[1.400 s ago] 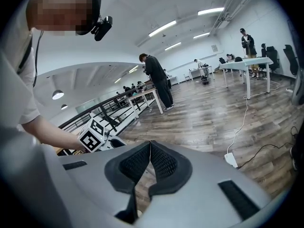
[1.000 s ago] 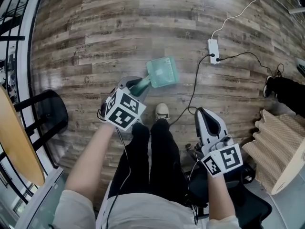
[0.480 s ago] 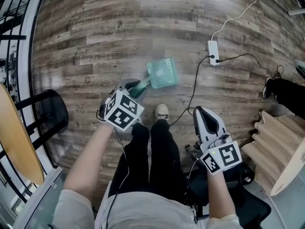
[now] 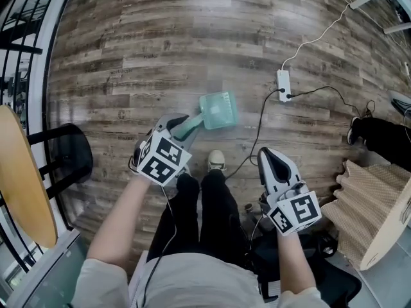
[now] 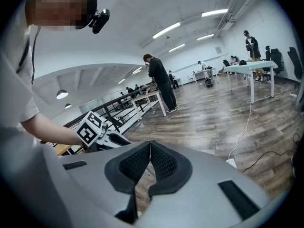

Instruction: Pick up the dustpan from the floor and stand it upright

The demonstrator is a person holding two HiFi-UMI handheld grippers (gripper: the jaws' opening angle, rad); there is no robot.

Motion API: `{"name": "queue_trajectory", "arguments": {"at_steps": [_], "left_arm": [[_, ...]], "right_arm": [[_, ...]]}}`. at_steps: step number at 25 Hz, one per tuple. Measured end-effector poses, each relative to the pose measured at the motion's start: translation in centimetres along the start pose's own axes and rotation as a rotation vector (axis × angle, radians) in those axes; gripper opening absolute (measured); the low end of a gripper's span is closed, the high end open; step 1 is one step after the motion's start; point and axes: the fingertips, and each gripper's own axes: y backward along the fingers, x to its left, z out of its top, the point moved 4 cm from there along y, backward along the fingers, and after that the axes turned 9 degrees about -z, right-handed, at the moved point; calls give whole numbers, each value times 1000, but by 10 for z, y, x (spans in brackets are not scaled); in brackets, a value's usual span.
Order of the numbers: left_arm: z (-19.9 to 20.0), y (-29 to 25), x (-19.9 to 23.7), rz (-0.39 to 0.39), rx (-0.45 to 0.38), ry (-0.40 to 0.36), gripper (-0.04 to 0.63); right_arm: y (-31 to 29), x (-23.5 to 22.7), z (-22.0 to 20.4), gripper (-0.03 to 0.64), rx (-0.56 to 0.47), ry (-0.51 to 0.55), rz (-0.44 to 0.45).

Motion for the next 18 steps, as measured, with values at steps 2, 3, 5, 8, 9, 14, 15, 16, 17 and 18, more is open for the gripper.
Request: {"name": "queue_trajectory", "arguments": {"at_steps": [2, 3, 5, 8, 9, 14, 15, 16, 17, 18], "left_arm": [[7, 24, -6, 20, -36, 8, 130], [10, 37, -10, 29, -58, 16, 121], [17, 64, -18, 45, -110, 32, 101], [27, 103, -36, 57, -188, 57, 73], [30, 115, -44, 58, -213, 62, 64], [46, 176, -91, 66, -345, 93, 28], [48, 187, -99, 68, -372, 102, 26], [50, 197, -108, 70, -397, 111, 25], [51, 206, -116, 73, -420, 117, 25], [52, 215, -123, 75, -439, 123, 25]], "right_arm": [[5, 7, 13, 26, -11, 20, 10], [8, 11, 21, 26, -18, 31, 16], [14, 21, 36, 26, -31, 53, 26], [25, 37, 57, 26, -49, 89, 38], [29, 42, 64, 26, -55, 100, 42], [59, 70, 96, 26, -88, 158, 50], [65, 75, 102, 26, -96, 170, 49], [71, 81, 107, 26, -103, 178, 48], [76, 86, 111, 26, -110, 184, 48], [81, 91, 113, 26, -115, 186, 49]]}}
